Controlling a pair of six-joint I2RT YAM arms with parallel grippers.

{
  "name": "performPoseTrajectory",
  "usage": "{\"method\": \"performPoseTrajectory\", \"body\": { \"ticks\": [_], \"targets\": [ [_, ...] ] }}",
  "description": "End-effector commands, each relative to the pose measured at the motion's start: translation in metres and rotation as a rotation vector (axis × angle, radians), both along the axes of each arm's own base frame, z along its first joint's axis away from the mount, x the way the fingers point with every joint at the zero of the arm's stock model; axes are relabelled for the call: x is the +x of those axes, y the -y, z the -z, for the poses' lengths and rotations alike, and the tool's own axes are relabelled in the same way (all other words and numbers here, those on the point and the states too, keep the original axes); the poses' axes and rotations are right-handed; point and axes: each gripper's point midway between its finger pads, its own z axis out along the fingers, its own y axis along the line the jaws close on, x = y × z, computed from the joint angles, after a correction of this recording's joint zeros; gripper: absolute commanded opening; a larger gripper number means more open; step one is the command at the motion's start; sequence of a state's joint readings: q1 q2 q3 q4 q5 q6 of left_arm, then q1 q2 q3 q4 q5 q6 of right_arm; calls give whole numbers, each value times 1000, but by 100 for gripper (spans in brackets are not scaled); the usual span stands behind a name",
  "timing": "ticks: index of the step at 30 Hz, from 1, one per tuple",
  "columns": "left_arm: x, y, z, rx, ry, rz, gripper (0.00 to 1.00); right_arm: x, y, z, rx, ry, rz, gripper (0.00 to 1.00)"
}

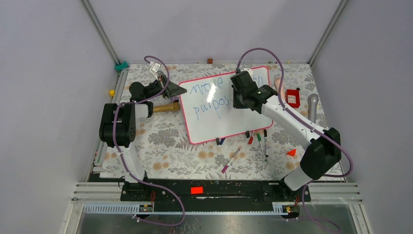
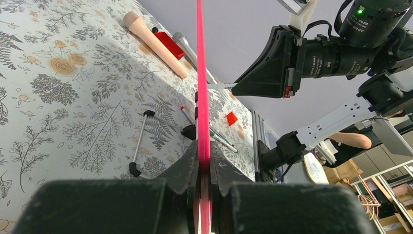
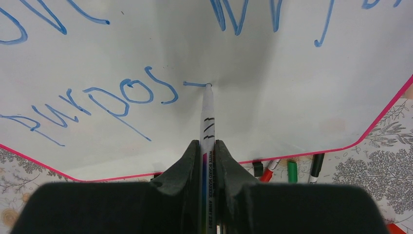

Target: Write a sentence on the whiteboard

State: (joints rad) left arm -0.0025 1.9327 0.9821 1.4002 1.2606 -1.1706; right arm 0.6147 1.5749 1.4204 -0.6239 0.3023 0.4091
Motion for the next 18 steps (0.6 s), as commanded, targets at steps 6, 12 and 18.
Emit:
{"method": "performPoseTrajectory", "body": {
  "ticks": [6, 12, 18],
  "targets": [
    [-5, 0, -17, 21, 136, 30, 0, 26, -9, -20, 60, 104, 7, 0],
    [-4, 0, -18, 22, 138, 33, 0, 31, -7, -24, 47, 120, 17, 0],
    [-4, 0, -17, 22, 136, 32, 0, 37, -10, -30, 46, 137, 14, 0]
  ]
}}
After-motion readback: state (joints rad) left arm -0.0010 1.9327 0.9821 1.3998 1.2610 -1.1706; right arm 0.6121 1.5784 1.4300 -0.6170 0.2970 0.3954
